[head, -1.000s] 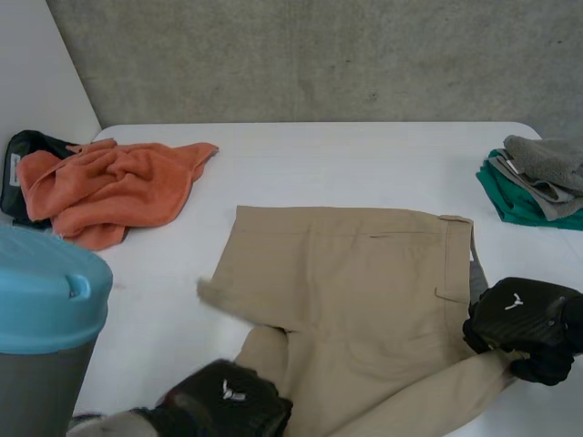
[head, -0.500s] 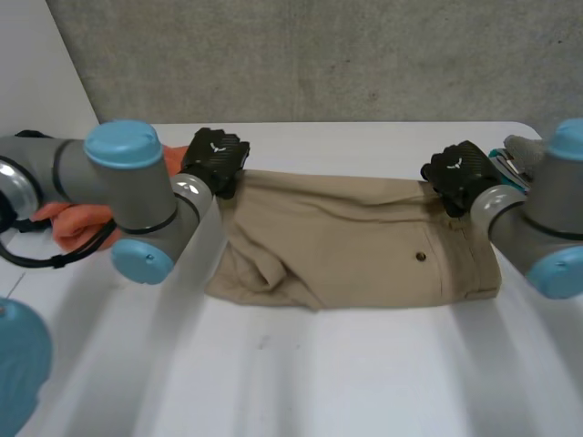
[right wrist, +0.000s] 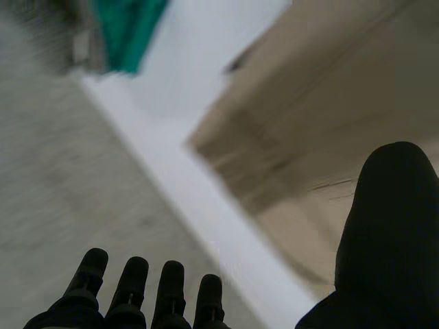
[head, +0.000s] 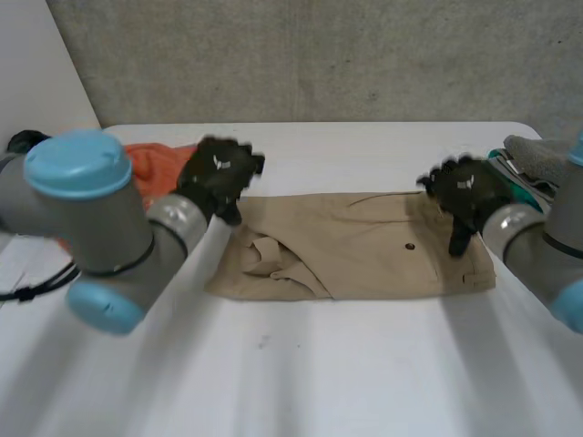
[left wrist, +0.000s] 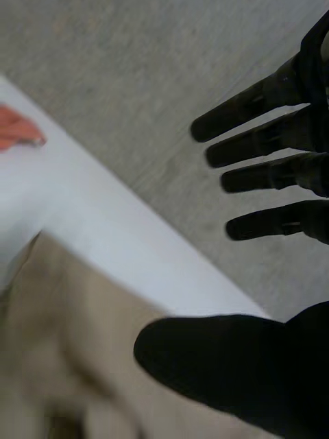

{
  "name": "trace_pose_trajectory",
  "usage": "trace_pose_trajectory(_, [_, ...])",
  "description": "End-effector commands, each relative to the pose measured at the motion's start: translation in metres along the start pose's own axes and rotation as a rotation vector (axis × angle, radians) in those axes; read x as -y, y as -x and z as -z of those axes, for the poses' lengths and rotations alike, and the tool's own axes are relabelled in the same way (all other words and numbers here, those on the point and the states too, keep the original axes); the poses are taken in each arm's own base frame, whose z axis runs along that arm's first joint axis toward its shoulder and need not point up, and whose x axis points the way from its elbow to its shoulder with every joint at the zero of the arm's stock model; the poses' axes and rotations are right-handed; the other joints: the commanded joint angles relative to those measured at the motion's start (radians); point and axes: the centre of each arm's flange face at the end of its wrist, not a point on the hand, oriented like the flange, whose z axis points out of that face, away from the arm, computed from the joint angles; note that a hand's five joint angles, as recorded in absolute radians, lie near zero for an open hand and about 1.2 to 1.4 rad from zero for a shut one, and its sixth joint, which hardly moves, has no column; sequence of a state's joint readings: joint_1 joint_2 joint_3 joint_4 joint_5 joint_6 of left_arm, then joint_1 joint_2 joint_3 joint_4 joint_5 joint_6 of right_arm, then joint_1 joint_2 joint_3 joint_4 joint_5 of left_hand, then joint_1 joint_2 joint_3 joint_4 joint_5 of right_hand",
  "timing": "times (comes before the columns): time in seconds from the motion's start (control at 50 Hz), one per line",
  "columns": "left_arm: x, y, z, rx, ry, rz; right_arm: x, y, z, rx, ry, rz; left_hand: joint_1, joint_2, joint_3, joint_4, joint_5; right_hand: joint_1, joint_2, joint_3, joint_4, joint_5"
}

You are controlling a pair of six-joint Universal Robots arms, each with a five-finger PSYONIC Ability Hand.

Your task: Fold the laundry.

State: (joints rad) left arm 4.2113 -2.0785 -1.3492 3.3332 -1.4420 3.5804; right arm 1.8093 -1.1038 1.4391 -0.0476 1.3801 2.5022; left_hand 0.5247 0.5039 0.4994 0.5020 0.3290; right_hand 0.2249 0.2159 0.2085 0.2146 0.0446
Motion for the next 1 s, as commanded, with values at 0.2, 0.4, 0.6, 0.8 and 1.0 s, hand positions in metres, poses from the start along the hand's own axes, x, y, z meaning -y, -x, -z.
trace_pose_trajectory(0.2, [-0.054, -0.046, 0.03, -0.112, 0.112, 0.016, -0.051, 0.006, 0.027, 0.118, 0.17, -0.105, 0.176, 0.197, 0.201, 0.199, 0.197, 0.156, 0.166, 0.173, 0.167, 0.162])
trace_pose_trajectory(0.4, [-0.065, -0.043, 0.007, -0.067, 0.052, 0.006, -0.06, 0.013, 0.029, 0.116, 0.167, -0.107, 0.237, 0.258, 0.263, 0.26, 0.259, 0.177, 0.186, 0.194, 0.187, 0.183])
trace_pose_trajectory(0.6, [-0.077, -0.046, 0.007, -0.076, 0.086, 0.013, -0.059, 0.011, 0.025, 0.089, 0.135, -0.094, 0.872, 0.892, 0.897, 0.894, 0.893, 0.186, 0.195, 0.202, 0.196, 0.192])
trace_pose_trajectory(0.8, [-0.069, -0.011, 0.026, 0.016, 0.112, 0.004, -0.06, 0.011, 0.024, 0.078, 0.118, -0.088, 0.872, 0.892, 0.897, 0.894, 0.893, 0.244, 0.253, 0.261, 0.255, 0.25])
trace_pose_trajectory(1.0, [-0.073, -0.003, 0.034, 0.028, 0.132, 0.0, -0.059, 0.009, 0.019, 0.053, 0.083, -0.072, 0.872, 0.892, 0.897, 0.894, 0.893, 0.336, 0.345, 0.352, 0.346, 0.341])
